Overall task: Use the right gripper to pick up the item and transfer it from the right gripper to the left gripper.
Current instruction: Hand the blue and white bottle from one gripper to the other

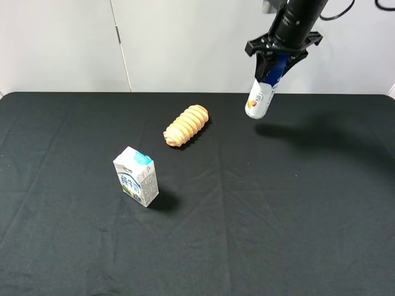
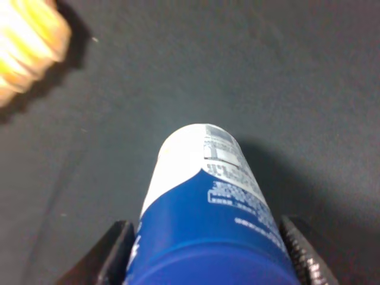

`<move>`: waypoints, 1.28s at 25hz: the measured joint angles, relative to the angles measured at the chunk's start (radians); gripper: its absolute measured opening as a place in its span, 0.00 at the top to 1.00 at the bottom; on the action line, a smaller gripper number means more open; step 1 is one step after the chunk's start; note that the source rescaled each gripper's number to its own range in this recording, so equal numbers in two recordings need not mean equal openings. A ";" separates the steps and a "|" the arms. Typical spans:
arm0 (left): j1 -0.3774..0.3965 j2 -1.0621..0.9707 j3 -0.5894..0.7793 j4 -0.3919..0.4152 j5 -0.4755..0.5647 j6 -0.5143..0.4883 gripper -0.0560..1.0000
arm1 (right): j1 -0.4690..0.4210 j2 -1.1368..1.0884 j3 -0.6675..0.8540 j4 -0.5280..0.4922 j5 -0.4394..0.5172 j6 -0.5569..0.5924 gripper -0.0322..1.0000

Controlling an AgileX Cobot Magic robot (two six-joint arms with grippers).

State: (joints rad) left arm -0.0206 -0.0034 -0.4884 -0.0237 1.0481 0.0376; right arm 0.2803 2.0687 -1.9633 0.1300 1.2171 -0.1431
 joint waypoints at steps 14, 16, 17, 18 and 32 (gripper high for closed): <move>0.000 0.000 0.000 0.000 0.000 0.000 0.03 | 0.078 -0.137 0.006 0.071 0.010 0.002 0.95; 0.000 0.000 0.000 0.000 0.000 0.000 0.03 | 0.090 -0.157 0.008 0.075 0.013 0.002 0.95; 0.000 0.000 0.000 0.000 0.000 0.000 0.03 | 0.097 -0.168 0.010 0.083 0.016 0.002 0.95; 0.000 0.000 0.000 0.000 0.000 0.000 0.03 | 0.102 -0.177 0.010 0.095 0.017 0.002 0.95; 0.000 0.000 0.000 0.000 0.000 0.000 0.03 | 0.280 -0.295 0.113 0.172 0.020 -0.013 0.95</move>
State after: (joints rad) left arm -0.0206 -0.0034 -0.4884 -0.0237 1.0481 0.0376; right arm 0.5605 1.7736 -1.8507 0.3018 1.2372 -0.1565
